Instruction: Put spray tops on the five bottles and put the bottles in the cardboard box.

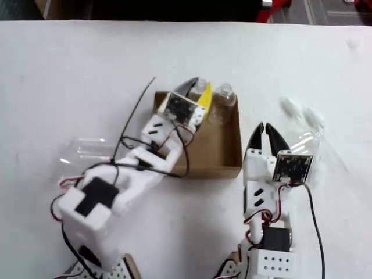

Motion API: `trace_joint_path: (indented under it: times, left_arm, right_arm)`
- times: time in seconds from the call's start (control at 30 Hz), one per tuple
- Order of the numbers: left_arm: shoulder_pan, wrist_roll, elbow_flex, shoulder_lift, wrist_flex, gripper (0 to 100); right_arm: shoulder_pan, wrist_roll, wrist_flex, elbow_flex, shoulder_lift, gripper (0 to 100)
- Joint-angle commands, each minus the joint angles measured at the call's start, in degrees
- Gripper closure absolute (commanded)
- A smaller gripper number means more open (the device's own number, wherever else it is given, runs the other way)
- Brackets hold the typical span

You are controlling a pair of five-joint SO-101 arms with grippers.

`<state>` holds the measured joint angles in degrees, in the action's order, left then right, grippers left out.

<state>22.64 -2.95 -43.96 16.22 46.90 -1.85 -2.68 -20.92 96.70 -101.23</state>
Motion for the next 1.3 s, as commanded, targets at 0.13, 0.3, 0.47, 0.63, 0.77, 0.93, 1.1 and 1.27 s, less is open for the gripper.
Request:
trace_joint_path:
  times: [0.13, 0.3, 0.47, 0.63, 0.77, 0.93, 1.1, 1.27]
  left_arm:
    - [0.40, -1.05, 9.49, 9.01, 1.67, 98]
    - [0.66, -0.88, 7.21, 7.60, 5.10, 98]
    - [0.84, -0.79, 4.31, 4.18, 5.71, 98]
    - [0.84, -0.79, 3.87, 3.38, 5.71, 98]
    - [0.84, -0.79, 1.58, 2.42, 6.07, 98]
    - [0.40, -0.70, -0.35, -1.71, 5.63, 98]
    - [0.84, -0.53, -2.81, -5.32, -0.09, 90]
    - [-0.22, 7.38, 0.44, -8.22, -9.23, 84]
  right_arm:
    - [-0.22, -2.29, 0.22, 0.18, 0.40, 97.0]
    - [0.13, -4.57, 0.13, 0.18, 0.40, 97.0]
    - [0.13, -4.57, 0.13, 0.18, 0.40, 97.0]
    - [0.13, -4.57, 0.13, 0.18, 0.40, 97.0]
    - [0.13, -4.57, 0.13, 0.18, 0.40, 97.0]
    - [0.13, -4.57, 0.13, 0.18, 0.40, 97.0]
    - [0.13, -4.66, 0.13, 0.18, 0.40, 97.0]
    - [0.13, -4.75, 0.13, 0.18, 0.40, 97.0]
